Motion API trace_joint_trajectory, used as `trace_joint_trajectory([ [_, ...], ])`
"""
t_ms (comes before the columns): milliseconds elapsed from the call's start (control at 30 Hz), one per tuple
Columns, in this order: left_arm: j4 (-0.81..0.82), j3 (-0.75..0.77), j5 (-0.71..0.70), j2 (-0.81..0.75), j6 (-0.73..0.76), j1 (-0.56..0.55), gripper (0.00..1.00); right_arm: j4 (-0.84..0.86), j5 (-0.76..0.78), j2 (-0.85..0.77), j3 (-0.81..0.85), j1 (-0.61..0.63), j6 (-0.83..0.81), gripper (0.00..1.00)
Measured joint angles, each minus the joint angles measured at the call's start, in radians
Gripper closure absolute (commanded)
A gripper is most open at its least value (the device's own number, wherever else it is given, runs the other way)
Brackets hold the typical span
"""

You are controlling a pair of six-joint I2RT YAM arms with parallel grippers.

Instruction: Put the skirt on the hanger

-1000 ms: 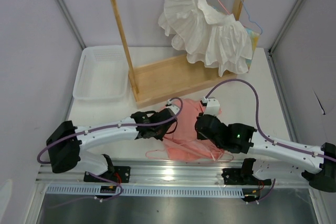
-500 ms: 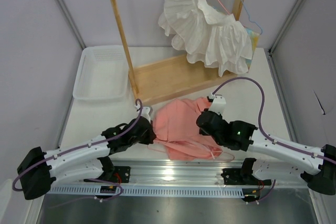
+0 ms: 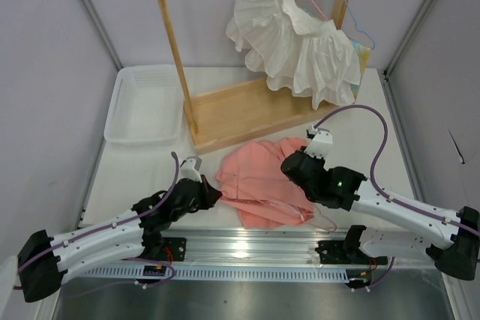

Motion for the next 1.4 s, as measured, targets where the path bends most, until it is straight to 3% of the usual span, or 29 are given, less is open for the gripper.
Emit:
trace_joint_trajectory([
  [233, 0.015, 0.000, -0.010, -0.016, 0.006, 0.000, 0.98, 0.056, 0.058, -0.013, -0.050, 0.007, -0.002, 1.00],
  [367, 0.054, -0.001, 0.010, -0.004, 0.037, 0.000, 0.65, 0.059, 0.088, -0.005, -0.056, 0.048, 0.010, 1.00],
  [433, 0.076, -0.003, 0.020, 0.003, 0.050, 0.000, 0.56, 0.048, 0.103, 0.014, -0.055, 0.068, 0.019, 1.00],
  [533, 0.084, -0.003, 0.018, -0.002, 0.068, -0.002, 0.52, 0.028, 0.117, 0.039, -0.055, 0.085, 0.032, 1.00],
  [833, 0.023, 0.084, -0.018, -0.060, 0.170, -0.061, 0.66, -0.016, 0.128, 0.044, -0.021, 0.088, 0.051, 1.00],
  [1100, -0.023, 0.240, -0.036, 0.084, 0.284, -0.258, 0.67, -0.022, 0.132, 0.068, 0.004, 0.089, 0.050, 1.00],
  [1400, -0.097, 0.267, -0.069, 0.271, 0.295, -0.387, 0.68, -0.021, 0.134, 0.072, 0.016, 0.087, 0.042, 1.00],
])
